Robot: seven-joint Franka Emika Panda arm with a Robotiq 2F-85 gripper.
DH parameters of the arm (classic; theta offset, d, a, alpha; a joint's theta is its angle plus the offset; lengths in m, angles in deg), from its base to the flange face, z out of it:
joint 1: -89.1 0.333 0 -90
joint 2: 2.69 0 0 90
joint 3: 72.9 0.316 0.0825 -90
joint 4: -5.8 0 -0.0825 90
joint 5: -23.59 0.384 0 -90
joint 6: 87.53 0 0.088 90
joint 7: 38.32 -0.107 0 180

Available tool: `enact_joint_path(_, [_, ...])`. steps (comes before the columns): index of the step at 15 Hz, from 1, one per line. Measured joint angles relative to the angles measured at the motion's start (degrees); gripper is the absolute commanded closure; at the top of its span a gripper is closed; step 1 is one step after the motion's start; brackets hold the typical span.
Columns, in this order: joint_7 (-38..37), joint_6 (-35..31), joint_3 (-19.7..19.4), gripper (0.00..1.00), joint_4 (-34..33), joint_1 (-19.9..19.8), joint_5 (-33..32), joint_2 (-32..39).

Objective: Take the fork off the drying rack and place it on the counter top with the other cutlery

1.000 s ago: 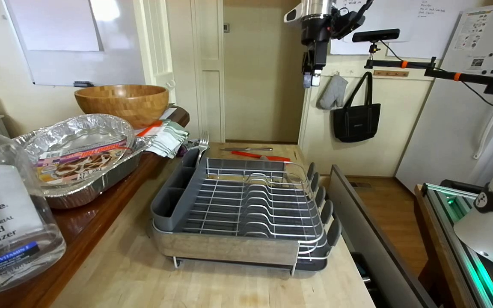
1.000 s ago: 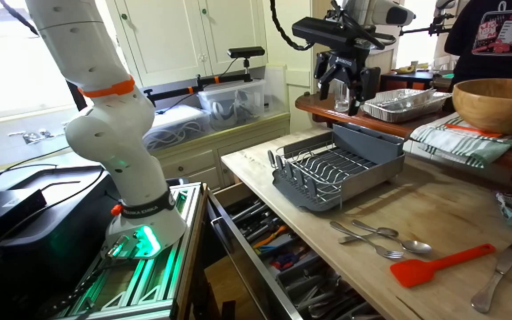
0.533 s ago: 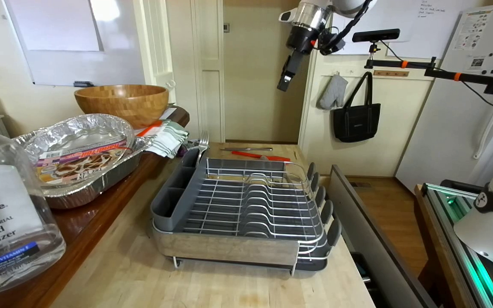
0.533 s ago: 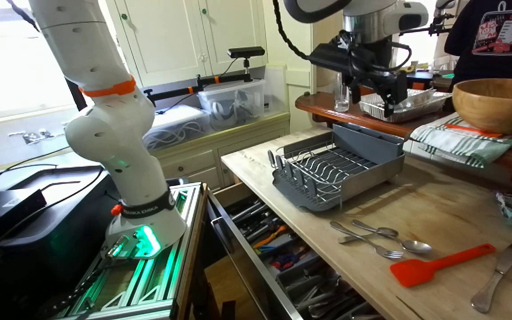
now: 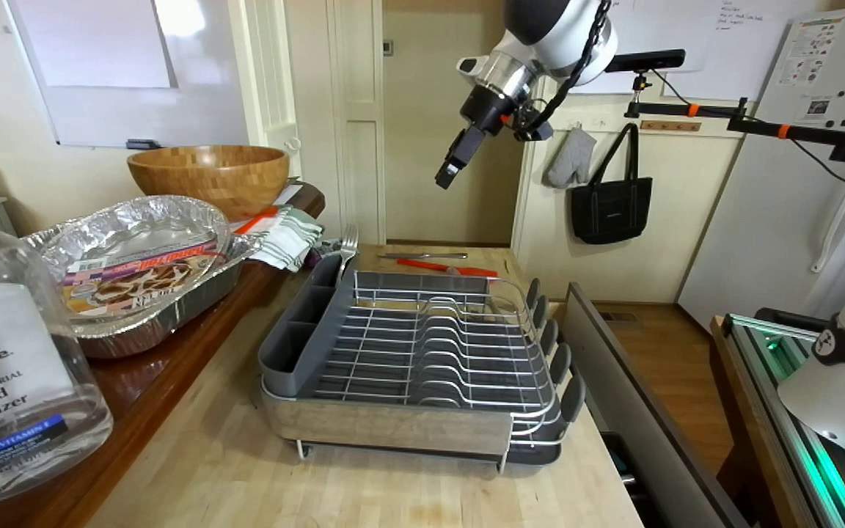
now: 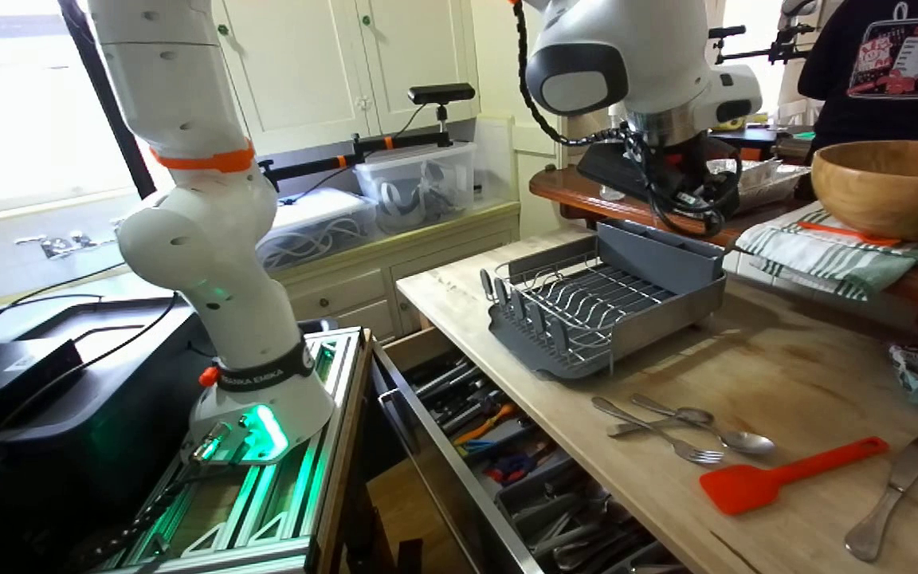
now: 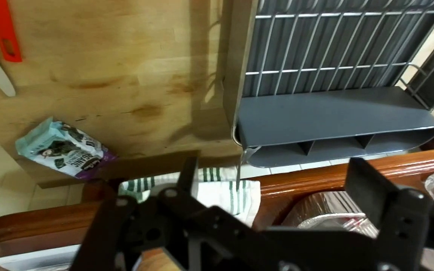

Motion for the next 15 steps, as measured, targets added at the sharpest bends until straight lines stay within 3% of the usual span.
enact_joint_path(8, [1.78, -0.73, 1.36, 0.00, -1.43, -0.66, 2.12, 2.42])
enact_joint_path(15, [1.38, -10.77, 3.88, 0.00, -3.13, -0.42, 12.21, 6.23])
